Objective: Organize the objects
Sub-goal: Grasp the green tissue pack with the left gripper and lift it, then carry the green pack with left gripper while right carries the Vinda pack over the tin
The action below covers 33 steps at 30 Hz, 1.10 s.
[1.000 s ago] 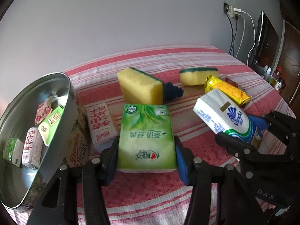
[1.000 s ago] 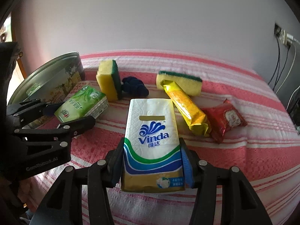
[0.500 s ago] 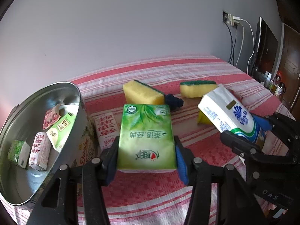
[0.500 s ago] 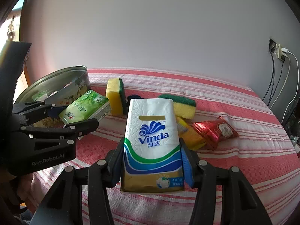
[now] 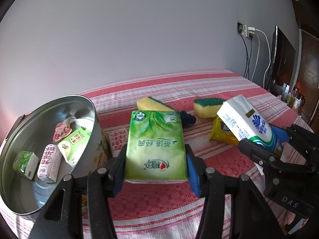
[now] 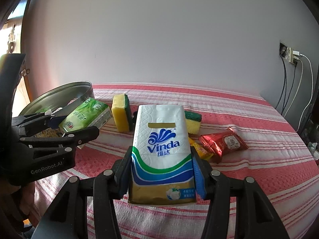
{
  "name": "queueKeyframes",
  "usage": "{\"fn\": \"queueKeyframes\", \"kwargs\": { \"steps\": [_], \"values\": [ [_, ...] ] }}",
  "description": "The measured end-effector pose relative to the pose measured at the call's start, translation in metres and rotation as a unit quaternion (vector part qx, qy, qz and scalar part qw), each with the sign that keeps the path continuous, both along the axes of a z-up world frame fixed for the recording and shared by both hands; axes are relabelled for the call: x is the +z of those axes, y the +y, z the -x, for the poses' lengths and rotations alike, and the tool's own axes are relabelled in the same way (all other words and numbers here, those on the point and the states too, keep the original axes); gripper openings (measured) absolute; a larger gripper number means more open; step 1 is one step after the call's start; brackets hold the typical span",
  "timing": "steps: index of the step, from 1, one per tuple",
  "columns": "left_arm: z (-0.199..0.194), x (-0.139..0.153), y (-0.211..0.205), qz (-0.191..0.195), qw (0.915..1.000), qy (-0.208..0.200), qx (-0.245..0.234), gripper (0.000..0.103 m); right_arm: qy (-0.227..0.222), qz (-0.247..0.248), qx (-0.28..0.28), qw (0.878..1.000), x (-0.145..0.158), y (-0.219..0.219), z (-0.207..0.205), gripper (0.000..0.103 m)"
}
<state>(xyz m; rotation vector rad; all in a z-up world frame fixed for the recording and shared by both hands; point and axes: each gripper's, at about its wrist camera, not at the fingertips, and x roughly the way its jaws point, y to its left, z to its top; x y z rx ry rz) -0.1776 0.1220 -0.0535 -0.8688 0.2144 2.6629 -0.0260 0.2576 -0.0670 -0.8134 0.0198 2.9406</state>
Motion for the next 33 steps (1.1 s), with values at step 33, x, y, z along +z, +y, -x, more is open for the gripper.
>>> {"fn": "queueKeyframes", "kwargs": {
  "steps": [33],
  "values": [
    [-0.025,0.019,-0.019,-0.033,0.9957,0.080,0.034,0.052,0.060,-0.010,-0.009,0.998,0.000,0.000,-0.017,0.055]
  ]
}}
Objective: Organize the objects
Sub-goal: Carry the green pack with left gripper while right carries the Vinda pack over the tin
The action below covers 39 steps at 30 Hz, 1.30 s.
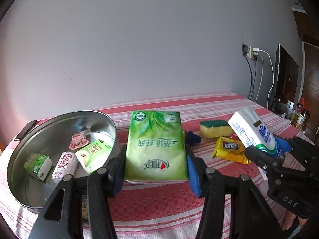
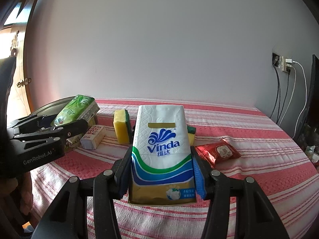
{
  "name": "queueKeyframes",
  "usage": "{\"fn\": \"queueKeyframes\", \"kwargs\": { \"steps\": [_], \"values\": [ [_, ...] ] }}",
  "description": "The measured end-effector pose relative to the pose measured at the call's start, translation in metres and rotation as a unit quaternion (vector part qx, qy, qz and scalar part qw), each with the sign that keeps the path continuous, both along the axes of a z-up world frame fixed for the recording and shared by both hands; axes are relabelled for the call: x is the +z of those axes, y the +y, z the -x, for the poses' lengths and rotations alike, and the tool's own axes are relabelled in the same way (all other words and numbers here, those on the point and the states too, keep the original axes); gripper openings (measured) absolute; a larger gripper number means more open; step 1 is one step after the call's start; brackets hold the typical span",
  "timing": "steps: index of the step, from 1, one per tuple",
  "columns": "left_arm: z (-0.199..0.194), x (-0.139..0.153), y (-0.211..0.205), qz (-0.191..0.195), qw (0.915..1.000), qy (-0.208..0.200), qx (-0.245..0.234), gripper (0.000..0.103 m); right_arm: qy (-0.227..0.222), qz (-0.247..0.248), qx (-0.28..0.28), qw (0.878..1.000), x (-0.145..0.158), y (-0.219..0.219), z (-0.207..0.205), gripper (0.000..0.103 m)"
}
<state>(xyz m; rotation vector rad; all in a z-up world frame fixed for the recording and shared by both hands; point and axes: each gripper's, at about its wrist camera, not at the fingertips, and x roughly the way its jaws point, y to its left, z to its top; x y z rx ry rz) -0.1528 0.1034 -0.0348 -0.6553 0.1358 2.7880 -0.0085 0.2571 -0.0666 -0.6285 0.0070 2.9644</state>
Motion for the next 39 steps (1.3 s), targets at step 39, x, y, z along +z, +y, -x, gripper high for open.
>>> {"fn": "queueKeyframes", "kwargs": {
  "steps": [39],
  "values": [
    [-0.009,0.026,-0.083,-0.028,0.9961,0.044,0.072,0.052,0.020,-0.009,0.084,0.996,0.050,-0.053,0.024,0.055]
  ]
}}
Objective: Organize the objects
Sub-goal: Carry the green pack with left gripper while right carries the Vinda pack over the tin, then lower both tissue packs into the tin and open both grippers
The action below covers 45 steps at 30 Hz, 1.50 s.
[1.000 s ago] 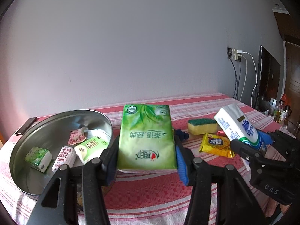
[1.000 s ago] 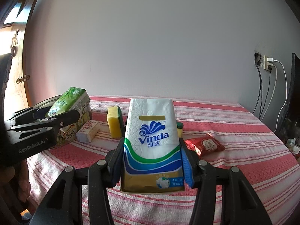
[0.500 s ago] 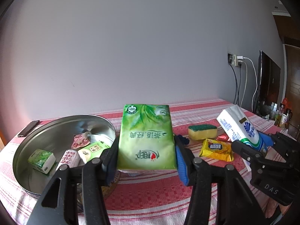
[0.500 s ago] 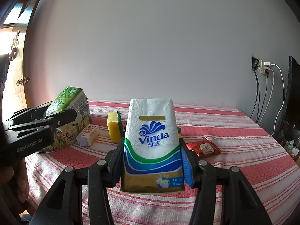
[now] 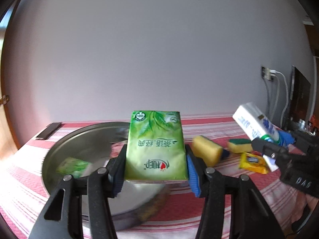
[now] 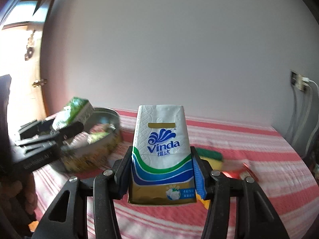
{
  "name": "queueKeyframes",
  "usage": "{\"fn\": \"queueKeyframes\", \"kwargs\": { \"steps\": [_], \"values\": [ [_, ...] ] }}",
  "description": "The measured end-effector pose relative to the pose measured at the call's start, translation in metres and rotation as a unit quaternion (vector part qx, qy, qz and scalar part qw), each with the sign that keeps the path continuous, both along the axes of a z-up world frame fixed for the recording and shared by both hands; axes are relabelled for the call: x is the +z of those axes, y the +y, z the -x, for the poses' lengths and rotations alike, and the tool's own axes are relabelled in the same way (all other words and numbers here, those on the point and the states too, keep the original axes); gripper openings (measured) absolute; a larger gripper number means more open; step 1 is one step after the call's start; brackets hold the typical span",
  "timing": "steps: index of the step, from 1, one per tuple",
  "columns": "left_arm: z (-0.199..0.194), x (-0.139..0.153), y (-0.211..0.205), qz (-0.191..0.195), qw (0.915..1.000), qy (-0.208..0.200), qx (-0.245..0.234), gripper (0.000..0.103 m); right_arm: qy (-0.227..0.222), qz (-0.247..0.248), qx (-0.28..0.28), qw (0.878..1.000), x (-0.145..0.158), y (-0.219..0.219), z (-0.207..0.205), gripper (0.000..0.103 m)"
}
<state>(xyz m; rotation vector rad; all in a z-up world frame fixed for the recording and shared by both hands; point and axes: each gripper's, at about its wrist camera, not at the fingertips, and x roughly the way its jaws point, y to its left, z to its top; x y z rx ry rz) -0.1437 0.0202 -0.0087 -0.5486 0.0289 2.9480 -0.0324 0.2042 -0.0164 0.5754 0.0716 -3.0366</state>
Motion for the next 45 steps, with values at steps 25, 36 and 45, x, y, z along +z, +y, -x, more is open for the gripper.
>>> {"fn": "queueKeyframes", "kwargs": {
  "steps": [25,36,45],
  "values": [
    [0.059,-0.009,-0.115,0.007,0.9893,-0.099,0.107,0.052,-0.126,-0.013,0.116,0.985,0.001,-0.115,0.146,0.055],
    [0.076,-0.018,-0.126,0.014,0.9863,-0.124,0.107,0.052,-0.160,-0.017,0.118,0.980,-0.022,-0.125,0.171,0.055],
    [0.060,-0.012,-0.126,0.012,0.9872,-0.099,0.124,0.084,-0.154,0.014,0.116,0.981,-0.024,-0.118,0.168,0.077]
  ]
}}
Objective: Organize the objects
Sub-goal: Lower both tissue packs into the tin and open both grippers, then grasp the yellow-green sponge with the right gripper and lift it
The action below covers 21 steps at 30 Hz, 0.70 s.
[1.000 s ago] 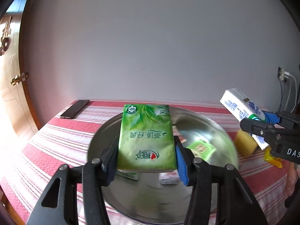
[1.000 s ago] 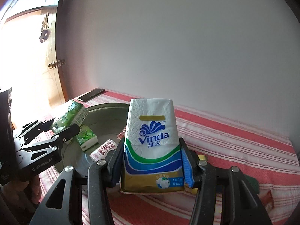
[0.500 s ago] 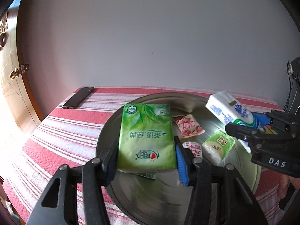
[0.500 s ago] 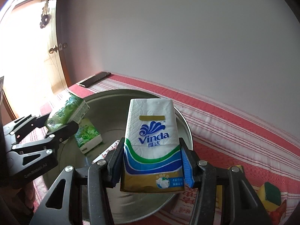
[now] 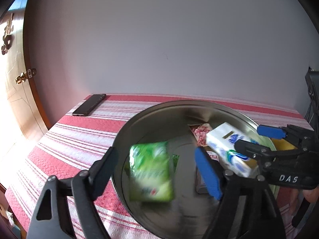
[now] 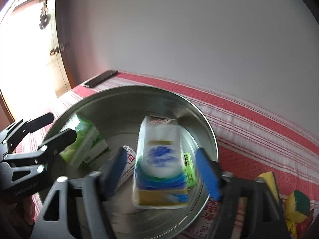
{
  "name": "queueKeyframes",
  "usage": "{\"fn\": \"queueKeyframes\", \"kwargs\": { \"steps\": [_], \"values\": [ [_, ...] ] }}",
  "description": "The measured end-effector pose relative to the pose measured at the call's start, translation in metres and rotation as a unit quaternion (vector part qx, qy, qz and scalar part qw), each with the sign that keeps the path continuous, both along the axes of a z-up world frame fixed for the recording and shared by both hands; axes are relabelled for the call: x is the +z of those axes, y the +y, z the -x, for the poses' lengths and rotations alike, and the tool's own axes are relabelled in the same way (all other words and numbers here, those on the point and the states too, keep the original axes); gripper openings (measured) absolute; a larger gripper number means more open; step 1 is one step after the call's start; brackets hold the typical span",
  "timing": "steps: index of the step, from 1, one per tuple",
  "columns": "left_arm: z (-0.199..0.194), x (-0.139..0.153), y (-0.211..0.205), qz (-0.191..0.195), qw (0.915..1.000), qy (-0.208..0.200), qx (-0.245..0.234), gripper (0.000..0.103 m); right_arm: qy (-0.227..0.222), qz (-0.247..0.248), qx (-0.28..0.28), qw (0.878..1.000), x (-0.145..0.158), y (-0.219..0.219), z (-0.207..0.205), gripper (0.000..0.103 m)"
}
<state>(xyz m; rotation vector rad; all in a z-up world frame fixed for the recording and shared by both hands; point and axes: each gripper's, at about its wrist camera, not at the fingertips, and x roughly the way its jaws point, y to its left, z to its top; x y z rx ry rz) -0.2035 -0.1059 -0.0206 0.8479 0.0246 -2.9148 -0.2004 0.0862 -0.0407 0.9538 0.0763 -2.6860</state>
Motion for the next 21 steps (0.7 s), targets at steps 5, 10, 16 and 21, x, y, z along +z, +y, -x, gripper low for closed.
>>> {"fn": "queueKeyframes", "kwargs": {
  "steps": [5,10,16,21],
  "values": [
    [-0.006,0.003,0.000,-0.011,0.9999,0.008,0.005,0.093,0.013,0.032,-0.013,0.999,0.004,0.020,-0.016,0.077],
    [-0.020,0.010,0.029,-0.010,0.9997,0.020,-0.014,0.093,0.037,0.060,-0.043,0.997,0.010,0.053,-0.045,0.077],
    [-0.028,0.014,0.066,-0.002,0.9987,0.033,-0.040,0.099,0.063,0.058,-0.079,0.993,0.012,0.103,-0.076,0.077],
    [-0.026,0.012,0.094,0.001,0.9977,0.028,-0.061,0.099,0.042,0.052,-0.119,0.991,0.000,0.135,-0.071,0.077]
  ]
}}
